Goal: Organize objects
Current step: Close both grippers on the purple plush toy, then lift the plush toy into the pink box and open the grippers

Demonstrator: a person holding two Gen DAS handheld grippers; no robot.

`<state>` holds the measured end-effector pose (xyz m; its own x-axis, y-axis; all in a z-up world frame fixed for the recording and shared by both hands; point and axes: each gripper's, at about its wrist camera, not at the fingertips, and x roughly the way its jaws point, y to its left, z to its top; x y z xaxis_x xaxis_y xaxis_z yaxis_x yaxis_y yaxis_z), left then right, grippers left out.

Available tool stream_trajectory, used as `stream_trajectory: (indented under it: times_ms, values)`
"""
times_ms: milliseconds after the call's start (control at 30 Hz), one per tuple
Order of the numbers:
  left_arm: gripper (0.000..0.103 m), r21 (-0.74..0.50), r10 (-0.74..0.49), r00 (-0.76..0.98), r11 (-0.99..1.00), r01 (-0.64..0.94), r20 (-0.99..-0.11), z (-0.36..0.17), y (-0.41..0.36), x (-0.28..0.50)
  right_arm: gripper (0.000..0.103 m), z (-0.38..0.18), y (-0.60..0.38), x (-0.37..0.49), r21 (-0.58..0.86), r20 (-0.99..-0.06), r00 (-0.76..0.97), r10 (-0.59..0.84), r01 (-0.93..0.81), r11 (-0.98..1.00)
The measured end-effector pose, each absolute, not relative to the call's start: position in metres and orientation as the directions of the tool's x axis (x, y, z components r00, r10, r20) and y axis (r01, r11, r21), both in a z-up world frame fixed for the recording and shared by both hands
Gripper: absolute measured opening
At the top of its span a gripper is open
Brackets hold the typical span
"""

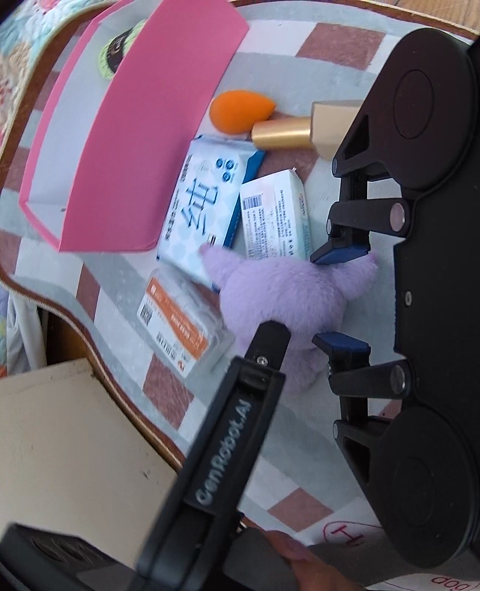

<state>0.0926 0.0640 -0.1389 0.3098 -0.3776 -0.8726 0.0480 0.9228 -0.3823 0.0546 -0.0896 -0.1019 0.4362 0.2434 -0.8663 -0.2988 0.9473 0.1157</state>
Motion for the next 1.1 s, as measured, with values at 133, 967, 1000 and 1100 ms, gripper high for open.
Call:
stream_trajectory:
  times_ms: [133, 967, 1000, 1100]
  values:
    - [0.065, -0.523, -0.492, 0.28, 0.851, -0.044, -0.824, -0.152, 0.072, 0.089, 0.05, -0.11, -0.101, 0.063, 0.15, -0.89, 0.395, 0.229, -0.221, 0.964]
    - [0.036, -0.458, -0.435, 0.381, 0.888, 0.034, -0.816, -0.118, 0.061, 0.087, 0.053, -0.092, -0.11, 0.068, 0.244, -0.825, 0.459, 0.329, -0.237, 0.94]
    - [0.036, -0.453, -0.434, 0.368, 0.891, 0.038, -0.822, -0.114, 0.061, 0.086, 0.053, -0.089, -0.109, 0.066, 0.242, -0.827, 0.455, 0.33, -0.242, 0.94]
    - [0.036, -0.44, -0.431, 0.361, 0.896, 0.06, -0.827, -0.093, 0.06, 0.078, 0.054, -0.078, -0.109, 0.063, 0.251, -0.83, 0.44, 0.344, -0.256, 0.933]
